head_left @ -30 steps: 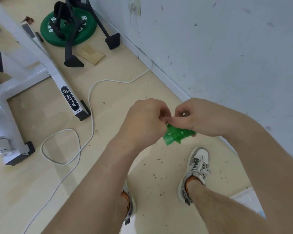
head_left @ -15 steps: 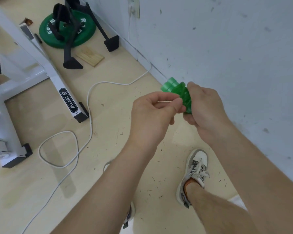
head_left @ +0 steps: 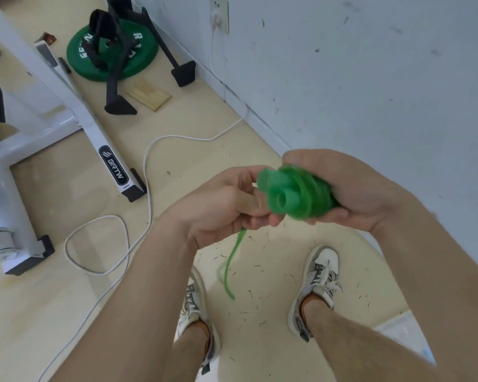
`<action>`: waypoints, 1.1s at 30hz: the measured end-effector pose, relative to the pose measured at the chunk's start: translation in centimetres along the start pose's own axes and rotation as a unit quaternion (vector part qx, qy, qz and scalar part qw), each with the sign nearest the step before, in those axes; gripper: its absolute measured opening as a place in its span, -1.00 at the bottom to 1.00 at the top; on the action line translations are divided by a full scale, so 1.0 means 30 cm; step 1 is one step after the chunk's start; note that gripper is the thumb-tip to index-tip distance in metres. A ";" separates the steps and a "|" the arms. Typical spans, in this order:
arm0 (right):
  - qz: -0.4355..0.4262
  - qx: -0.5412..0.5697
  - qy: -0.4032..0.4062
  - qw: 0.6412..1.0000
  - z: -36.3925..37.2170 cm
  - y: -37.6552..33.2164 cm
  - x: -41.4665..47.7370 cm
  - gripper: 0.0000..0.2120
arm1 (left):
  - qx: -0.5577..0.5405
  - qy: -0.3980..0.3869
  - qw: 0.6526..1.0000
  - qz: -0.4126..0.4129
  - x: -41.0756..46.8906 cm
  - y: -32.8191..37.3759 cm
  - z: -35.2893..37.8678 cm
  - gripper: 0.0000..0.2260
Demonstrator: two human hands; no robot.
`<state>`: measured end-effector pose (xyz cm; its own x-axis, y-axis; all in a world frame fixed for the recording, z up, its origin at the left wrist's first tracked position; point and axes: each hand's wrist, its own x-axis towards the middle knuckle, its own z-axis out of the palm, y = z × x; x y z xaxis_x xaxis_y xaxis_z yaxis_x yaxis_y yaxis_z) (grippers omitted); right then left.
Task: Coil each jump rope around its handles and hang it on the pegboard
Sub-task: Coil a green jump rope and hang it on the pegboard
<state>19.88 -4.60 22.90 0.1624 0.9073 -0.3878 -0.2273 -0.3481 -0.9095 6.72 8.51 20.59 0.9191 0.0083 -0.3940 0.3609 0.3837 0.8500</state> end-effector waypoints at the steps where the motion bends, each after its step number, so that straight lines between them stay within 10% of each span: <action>1: 0.016 -0.047 -0.035 0.998 0.002 -0.006 -0.009 -0.67 | 0.012 0.005 1.000 -0.026 -0.001 -0.004 -0.009 -0.73; 4: 0.092 -0.205 -0.062 0.972 0.004 0.001 -0.012 -0.66 | 0.127 0.059 0.987 -0.080 0.005 -0.015 -0.011 -0.73; 11: 0.118 -0.387 0.148 0.903 -0.008 0.050 0.029 -0.51 | 0.321 0.218 0.921 -0.031 0.037 -0.034 0.038 -0.85; 16: 0.037 -0.135 0.263 0.955 -0.017 0.062 0.040 -0.32 | 0.230 0.330 0.916 0.005 0.056 -0.021 0.057 -0.88; 23: -0.039 0.093 0.211 0.972 -0.012 0.096 0.067 -0.30 | 0.102 0.422 0.899 0.055 0.049 -0.005 0.058 -0.90; 33: -0.002 0.094 0.169 0.981 0.019 0.088 0.060 -0.50 | 0.105 0.383 0.917 0.048 0.043 -0.005 0.101 -0.95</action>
<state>19.03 -3.75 19.90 0.4660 0.7672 -0.4407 -0.3947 -0.2655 -0.8796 8.33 5.67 21.00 0.5963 0.7096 -0.3755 0.3802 0.1623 0.9105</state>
